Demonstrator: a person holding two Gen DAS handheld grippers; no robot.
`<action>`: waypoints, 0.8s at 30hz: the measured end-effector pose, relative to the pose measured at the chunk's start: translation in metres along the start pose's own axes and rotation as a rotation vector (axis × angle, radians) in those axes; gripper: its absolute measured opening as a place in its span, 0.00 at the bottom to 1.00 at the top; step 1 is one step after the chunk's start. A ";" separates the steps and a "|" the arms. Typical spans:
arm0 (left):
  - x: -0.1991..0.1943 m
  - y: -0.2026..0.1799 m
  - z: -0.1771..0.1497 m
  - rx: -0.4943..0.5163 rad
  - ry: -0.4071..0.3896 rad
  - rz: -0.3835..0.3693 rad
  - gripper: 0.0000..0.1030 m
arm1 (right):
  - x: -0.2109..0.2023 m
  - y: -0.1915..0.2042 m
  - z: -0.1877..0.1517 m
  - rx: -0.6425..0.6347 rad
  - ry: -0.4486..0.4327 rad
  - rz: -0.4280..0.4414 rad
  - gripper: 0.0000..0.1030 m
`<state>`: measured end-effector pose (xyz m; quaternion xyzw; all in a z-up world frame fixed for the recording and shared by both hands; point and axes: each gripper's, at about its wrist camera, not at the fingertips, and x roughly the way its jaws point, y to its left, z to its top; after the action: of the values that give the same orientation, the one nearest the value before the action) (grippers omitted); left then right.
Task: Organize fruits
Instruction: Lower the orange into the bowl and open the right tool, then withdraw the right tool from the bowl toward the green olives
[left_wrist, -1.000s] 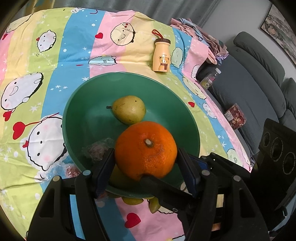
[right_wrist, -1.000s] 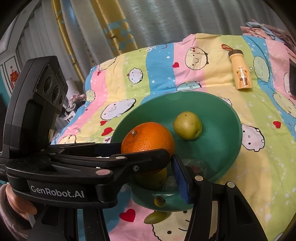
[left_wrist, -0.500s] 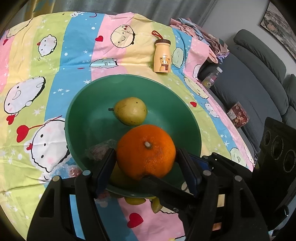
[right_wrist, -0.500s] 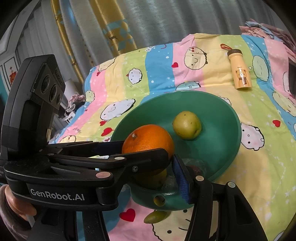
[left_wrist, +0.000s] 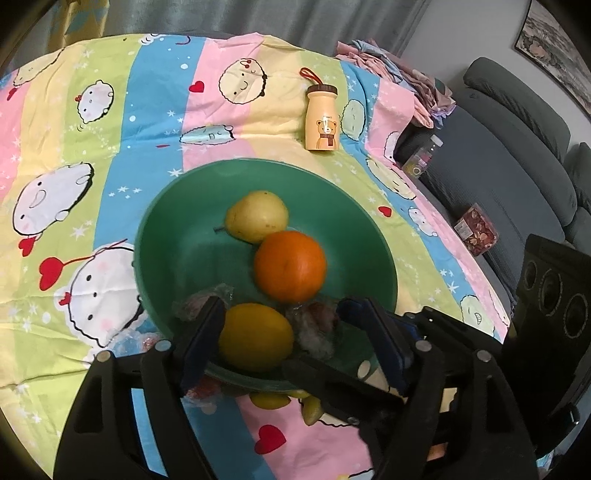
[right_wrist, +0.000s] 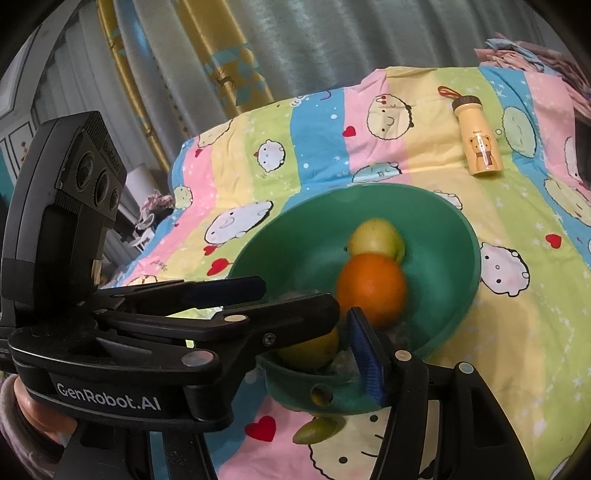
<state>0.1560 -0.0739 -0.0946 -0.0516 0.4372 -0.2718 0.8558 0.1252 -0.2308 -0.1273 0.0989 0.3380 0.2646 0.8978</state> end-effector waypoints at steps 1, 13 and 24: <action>-0.002 0.000 0.000 0.003 -0.006 0.004 0.76 | -0.001 0.000 0.000 0.002 -0.003 -0.001 0.59; -0.055 0.042 -0.010 -0.127 -0.129 0.088 0.96 | -0.022 -0.008 0.000 0.032 -0.049 0.003 0.61; -0.080 0.080 -0.065 -0.275 -0.089 0.124 0.98 | -0.038 -0.021 -0.031 0.095 -0.030 0.035 0.61</action>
<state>0.1014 0.0446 -0.1026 -0.1534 0.4343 -0.1534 0.8743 0.0895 -0.2687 -0.1367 0.1515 0.3346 0.2625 0.8923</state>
